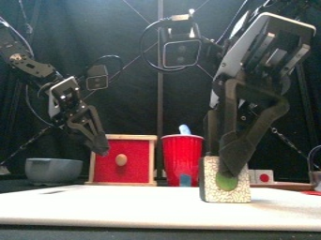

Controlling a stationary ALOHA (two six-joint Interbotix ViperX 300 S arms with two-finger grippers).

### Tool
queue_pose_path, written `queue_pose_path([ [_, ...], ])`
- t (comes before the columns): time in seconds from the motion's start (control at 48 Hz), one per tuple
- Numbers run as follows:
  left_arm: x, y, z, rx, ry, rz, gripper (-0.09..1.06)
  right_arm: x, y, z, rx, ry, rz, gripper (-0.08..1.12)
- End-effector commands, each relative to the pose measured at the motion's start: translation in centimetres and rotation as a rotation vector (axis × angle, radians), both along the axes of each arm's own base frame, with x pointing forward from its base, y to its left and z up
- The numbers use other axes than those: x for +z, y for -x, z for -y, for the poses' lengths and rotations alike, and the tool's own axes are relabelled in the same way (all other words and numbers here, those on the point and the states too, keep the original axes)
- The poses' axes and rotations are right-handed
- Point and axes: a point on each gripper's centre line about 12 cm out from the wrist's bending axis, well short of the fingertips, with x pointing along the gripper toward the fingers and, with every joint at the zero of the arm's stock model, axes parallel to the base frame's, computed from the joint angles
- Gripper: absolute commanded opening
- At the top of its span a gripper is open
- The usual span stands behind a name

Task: Place sushi on board then cut the sushi with the knife then place the pieces on the plate
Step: Place the 4 sushi pieces on the plate

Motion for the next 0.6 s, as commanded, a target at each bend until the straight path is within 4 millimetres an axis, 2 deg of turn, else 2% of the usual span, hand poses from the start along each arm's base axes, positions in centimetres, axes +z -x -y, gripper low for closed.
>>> queue_pose_path([
  [0.021, 0.7, -0.5, -0.2, 0.005, -0.003, 0.027, 0.7, 1.8, -0.4, 0.2, -0.003, -0.007, 0.046, 0.61],
  [0.083, 0.7, -0.5, -0.2, 0.004, -0.004, 0.027, 0.7, 2.1, 0.0, 0.5, -0.008, -0.005, 0.043, 0.59],
  [0.146, 0.8, -0.6, -0.2, 0.003, -0.005, 0.03, 0.7, 2.8, 0.5, 1.8, -0.035, -0.003, 0.037, 0.59],
  [0.333, 0.9, -0.6, -0.2, 0.001, -0.007, 0.031, 0.7, 5.1, 3.4, 7.7, -0.169, 0.006, 0.04, 0.59],
  [0.5, 0.9, -0.5, 0.0, -0.005, -0.007, 0.031, 0.7, 6.4, 7.4, 13.0, -0.325, 0.01, 0.012, 0.59],
  [0.604, 0.9, -0.6, 0.0, -0.004, -0.006, 0.035, 0.7, 6.2, 10.1, 15.5, -0.414, 0.014, -0.041, 0.59],
])
